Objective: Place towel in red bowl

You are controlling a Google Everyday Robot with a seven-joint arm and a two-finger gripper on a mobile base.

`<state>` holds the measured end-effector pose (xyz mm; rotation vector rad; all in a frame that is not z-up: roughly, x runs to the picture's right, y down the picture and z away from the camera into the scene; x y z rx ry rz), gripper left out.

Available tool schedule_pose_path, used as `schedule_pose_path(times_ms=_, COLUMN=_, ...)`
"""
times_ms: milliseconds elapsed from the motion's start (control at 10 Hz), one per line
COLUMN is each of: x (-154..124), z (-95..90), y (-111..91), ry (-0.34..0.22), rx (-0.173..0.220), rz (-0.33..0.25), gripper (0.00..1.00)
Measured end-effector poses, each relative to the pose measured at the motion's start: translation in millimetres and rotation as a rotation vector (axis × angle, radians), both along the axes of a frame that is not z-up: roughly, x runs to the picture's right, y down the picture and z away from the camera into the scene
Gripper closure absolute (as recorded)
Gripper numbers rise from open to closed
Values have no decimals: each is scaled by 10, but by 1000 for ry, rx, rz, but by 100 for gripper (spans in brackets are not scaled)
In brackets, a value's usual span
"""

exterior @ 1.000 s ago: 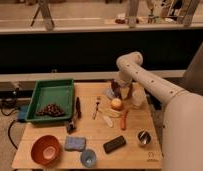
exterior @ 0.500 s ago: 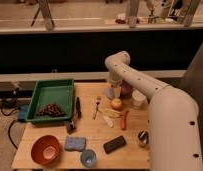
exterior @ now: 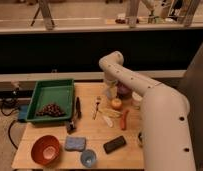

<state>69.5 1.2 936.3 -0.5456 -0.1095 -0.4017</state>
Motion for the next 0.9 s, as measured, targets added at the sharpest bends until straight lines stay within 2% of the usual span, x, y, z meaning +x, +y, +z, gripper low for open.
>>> schedule_pose_path(times_ms=500, x=-28, z=124, y=-9, ry=-8, rx=-11, rz=0, gripper=20)
schedule_pose_path(times_ms=900, x=-60, z=209, y=46, ry=-38, rx=-34, rz=7, gripper=20)
